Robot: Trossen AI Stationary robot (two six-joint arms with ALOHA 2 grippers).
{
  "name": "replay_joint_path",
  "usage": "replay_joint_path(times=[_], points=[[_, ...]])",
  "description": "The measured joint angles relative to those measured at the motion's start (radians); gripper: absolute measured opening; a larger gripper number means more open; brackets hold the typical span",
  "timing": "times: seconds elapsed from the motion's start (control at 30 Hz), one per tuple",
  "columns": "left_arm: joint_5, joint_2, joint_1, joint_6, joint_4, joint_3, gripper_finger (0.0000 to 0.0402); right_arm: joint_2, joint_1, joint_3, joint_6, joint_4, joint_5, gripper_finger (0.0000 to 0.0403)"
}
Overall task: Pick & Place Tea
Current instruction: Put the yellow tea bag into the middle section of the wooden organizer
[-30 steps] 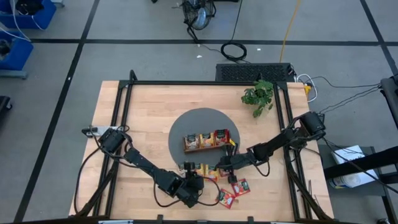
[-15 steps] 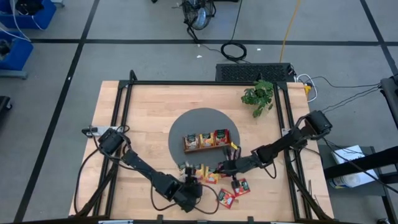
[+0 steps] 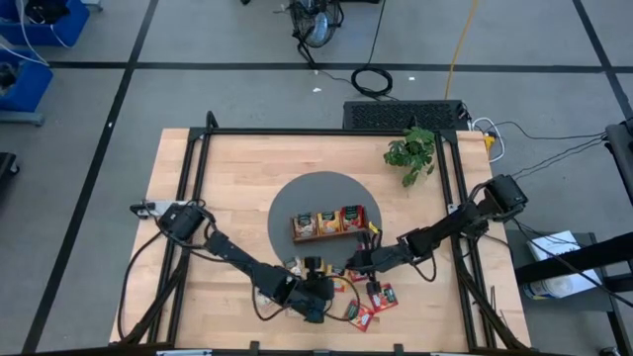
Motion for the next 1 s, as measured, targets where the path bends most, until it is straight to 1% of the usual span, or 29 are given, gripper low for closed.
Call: replay_joint_path(times=[0.17, 0.27, 0.4, 0.67, 0.77, 0.87, 0.93, 1.0], points=[[0.026, 0.026, 0.008, 0.008, -0.004, 0.0, 0.0134, 0.0, 0.004, 0.0, 0.064, -0.113, 0.032, 0.0], [0.029, 0.037, 0.009, 0.008, 0.007, 0.001, 0.0134, -0.002, 0.014, 0.001, 0.099, -0.144, 0.053, 0.0], [0.036, 0.037, 0.006, 0.006, 0.006, 0.001, 0.0134, -0.001, 0.04, 0.001, 0.123, -0.145, 0.11, 0.0], [0.048, 0.038, 0.007, -0.008, -0.002, -0.002, 0.0134, -0.039, 0.027, 0.0, 0.176, -0.113, 0.101, 0.0002], [0.046, 0.038, 0.007, -0.019, 0.003, -0.017, 0.0134, -0.039, 0.014, 0.0, 0.173, -0.103, 0.023, 0.0015], [0.043, 0.037, 0.008, -0.025, 0.03, -0.039, 0.0134, -0.04, -0.004, 0.0, 0.174, -0.065, -0.112, 0.0038], [0.044, 0.037, 0.009, -0.031, 0.061, -0.059, 0.0134, -0.04, -0.017, 0.0, 0.178, -0.072, -0.151, 0.0056], [0.042, 0.037, 0.008, -0.025, 0.1, -0.077, 0.0134, -0.04, -0.035, 0.0, 0.222, -0.09, -0.158, 0.0073]])
